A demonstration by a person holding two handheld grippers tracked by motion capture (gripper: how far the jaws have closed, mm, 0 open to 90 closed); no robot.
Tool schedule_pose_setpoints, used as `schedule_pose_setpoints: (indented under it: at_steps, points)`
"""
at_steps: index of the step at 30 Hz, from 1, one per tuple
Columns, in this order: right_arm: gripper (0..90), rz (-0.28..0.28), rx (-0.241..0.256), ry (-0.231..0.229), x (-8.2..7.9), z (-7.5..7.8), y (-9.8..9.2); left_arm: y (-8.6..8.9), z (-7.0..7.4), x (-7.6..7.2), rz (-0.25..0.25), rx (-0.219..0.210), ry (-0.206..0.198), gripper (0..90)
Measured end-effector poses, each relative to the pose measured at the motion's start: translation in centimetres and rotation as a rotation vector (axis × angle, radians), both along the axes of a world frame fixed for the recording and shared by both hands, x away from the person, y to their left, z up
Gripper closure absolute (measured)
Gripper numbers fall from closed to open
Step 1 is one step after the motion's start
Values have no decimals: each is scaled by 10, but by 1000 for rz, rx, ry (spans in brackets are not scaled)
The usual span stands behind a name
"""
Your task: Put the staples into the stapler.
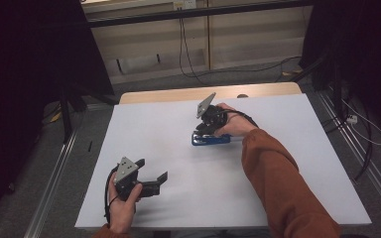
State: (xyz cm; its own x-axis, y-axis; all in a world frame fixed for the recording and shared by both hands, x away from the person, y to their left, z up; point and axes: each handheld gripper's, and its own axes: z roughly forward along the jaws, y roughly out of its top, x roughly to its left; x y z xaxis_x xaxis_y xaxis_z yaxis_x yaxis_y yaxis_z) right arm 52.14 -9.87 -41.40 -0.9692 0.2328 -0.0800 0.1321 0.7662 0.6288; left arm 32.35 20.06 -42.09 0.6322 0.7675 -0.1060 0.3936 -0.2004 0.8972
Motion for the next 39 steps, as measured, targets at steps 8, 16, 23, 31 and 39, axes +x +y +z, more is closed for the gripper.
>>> schedule_pose_setpoints:
  at_steps: [8,16,23,31,39]
  points:
    - [639,-53,15,3,1,1,-4,0,0,0,0,-1,2,37]
    - [536,-108,46,-9,-2,0,-10,-1,0,0,7,-10,2,37]
    - [385,-178,92,10,-7,-1,-18,-1,0,0,3,-1,3,37]
    - [207,-288,140,63,-8,-2,-28,-1,0,0,2,-1,2,37]
    - [110,-368,192,79,-14,1,-34,0,0,0,12,1,3,37]
